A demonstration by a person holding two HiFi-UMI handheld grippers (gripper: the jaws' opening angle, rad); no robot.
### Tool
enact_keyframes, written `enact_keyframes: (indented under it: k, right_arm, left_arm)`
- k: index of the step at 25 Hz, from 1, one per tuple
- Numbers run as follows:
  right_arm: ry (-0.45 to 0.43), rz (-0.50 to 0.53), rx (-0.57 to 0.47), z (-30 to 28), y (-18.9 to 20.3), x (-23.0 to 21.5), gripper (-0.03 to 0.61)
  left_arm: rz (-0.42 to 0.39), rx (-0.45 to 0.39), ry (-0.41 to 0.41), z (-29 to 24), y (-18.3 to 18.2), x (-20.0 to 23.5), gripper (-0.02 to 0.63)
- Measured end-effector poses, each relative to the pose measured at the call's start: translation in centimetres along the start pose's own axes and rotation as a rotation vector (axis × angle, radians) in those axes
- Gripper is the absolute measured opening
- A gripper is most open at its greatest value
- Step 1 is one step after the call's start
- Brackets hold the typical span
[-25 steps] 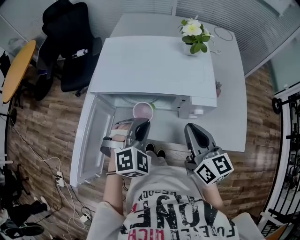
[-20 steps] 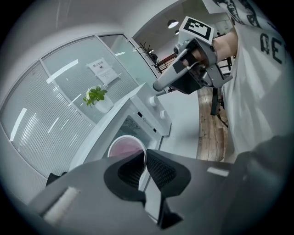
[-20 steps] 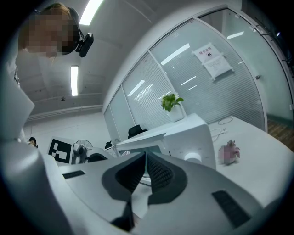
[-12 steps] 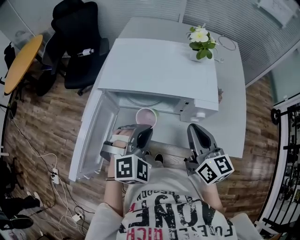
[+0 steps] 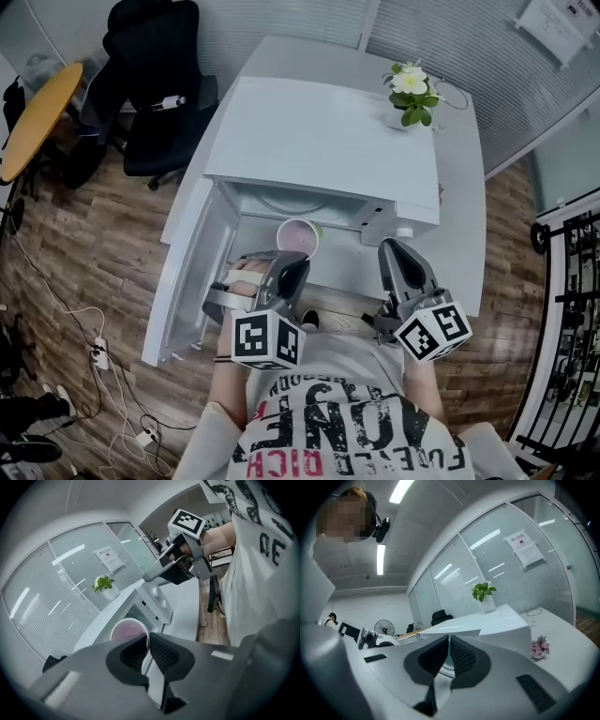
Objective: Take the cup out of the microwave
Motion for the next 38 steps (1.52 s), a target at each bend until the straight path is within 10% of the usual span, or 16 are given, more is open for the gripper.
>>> enact_keyframes:
  k: [38]
  right_arm:
    - [0.122, -0.015, -0.014, 1.6, 0.4, 2.1, 0.021]
  left_arm:
    - [-0.004, -0.103, 0.142, 0.9, 0.4, -1.9, 0.031]
Point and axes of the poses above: the fingertips, and each gripper's own axes: z backward along the fingers, x to its left, y out of its underside, the point moved 1 cm from there along z, backward along the fingers, and after that the axes turned 4 degrees about x, right-handed, at the moved point
